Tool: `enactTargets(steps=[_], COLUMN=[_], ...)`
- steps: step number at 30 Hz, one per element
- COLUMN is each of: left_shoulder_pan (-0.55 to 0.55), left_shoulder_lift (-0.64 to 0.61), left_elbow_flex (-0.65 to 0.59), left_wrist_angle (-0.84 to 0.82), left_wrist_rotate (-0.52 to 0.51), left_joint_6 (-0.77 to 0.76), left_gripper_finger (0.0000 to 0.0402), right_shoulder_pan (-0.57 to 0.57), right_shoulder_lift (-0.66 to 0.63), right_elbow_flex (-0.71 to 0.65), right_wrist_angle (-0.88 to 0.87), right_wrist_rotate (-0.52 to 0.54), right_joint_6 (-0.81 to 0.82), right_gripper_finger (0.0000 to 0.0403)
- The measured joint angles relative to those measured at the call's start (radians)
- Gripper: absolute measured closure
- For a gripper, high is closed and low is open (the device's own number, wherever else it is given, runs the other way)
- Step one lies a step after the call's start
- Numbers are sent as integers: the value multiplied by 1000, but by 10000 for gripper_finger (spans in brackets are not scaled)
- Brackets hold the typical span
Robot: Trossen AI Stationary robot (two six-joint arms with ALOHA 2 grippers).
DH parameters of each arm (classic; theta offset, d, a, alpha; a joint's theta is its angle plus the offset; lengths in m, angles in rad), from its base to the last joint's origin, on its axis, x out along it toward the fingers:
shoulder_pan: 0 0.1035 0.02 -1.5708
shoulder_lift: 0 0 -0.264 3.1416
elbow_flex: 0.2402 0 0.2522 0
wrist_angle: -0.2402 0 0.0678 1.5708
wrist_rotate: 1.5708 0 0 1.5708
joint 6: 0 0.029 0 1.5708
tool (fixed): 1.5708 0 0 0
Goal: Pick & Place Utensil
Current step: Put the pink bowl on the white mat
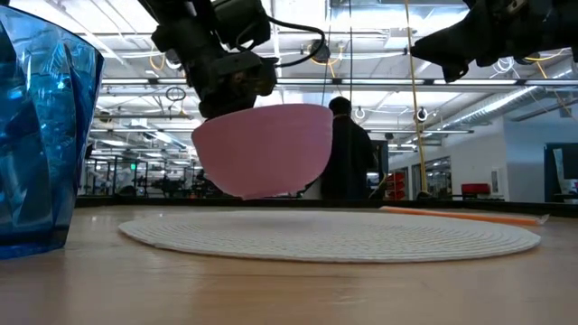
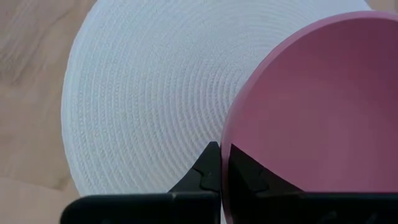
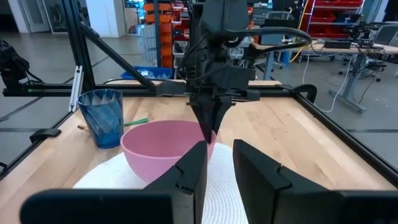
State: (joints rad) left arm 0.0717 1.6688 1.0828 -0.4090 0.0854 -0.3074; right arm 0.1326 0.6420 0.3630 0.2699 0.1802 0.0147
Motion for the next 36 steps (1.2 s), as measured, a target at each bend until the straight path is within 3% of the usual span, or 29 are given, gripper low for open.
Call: enactTargets(steps=[13,32,36], left_shoulder_pan=[-35,-32,-32], left_shoulder_lift=[0,34,33], left_elbow_flex=[0,0,0], left_wrist_angle=[-5,-13,-14], left_wrist_rotate=[-44,-6,-5], left_joint_6=[-16,-10,-13], left_gripper_finger=[392,396,377], right_shoulder_pan=[0,0,0], right_shoulder_lift=[0,0,0], right_elbow_flex=[0,0,0], right_wrist_angle=[-1,3,2], right_wrist_rotate=[0,1,1], right_joint_6=[0,0,0], right_gripper_finger=[328,328,328])
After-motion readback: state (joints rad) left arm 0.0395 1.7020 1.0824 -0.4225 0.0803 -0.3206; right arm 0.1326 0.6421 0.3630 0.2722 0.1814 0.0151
